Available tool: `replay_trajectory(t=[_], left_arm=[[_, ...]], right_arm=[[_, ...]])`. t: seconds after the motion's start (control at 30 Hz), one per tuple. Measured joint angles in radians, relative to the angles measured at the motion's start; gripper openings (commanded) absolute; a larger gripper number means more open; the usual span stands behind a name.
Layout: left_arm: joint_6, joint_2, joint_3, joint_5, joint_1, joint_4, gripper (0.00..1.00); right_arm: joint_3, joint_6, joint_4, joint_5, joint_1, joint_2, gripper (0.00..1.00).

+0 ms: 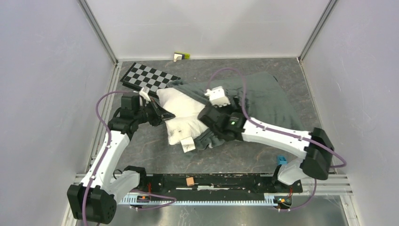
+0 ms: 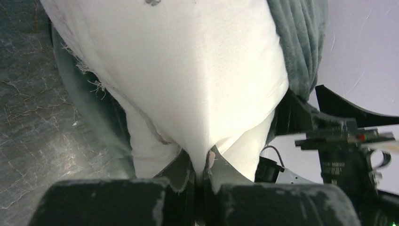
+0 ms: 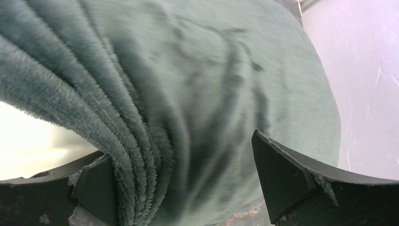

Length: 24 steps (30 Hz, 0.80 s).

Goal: Remove the pillowcase from the pillow

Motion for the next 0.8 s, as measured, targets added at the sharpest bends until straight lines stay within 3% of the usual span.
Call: replay_trajectory(t=[0.13,0.37,0.5,0.67,0.73,0.77,0.8], left_arm=[[0.013,0.017,0.017,0.023,0.024,-0.012,0.02],[0.05,0.035,0.069,0.09,0.117,-0.064,0.02],[0.069,0.037,0.074,0.125,0.146,-0.08,0.02],[0.087,0.037,0.074,0.129,0.156,-0.082,0.03],[0.098,0.036,0.074,0.122,0.158,-0.083,0.11],[0.104,0.036,0.073,0.119,0.157,-0.083,0.24],[0.111,0.036,0.07,0.113,0.152,-0.083,0.45]], right_arm=[[-0.126,0.0,0.032,-0.026,-0.116,-0.117,0.95],[-0.201,-0.006,0.077,-0.078,-0.229,-0.225,0.98],[-0.264,-0.102,0.16,-0.164,-0.274,-0.309,0.88],[-0.325,-0.24,0.265,-0.362,-0.292,-0.38,0.83],[-0.344,-0.274,0.301,-0.438,-0.298,-0.389,0.83],[-0.355,-0.285,0.32,-0.469,-0.301,-0.393,0.83],[-0.37,-0.294,0.338,-0.495,-0.304,-0.397,0.82]])
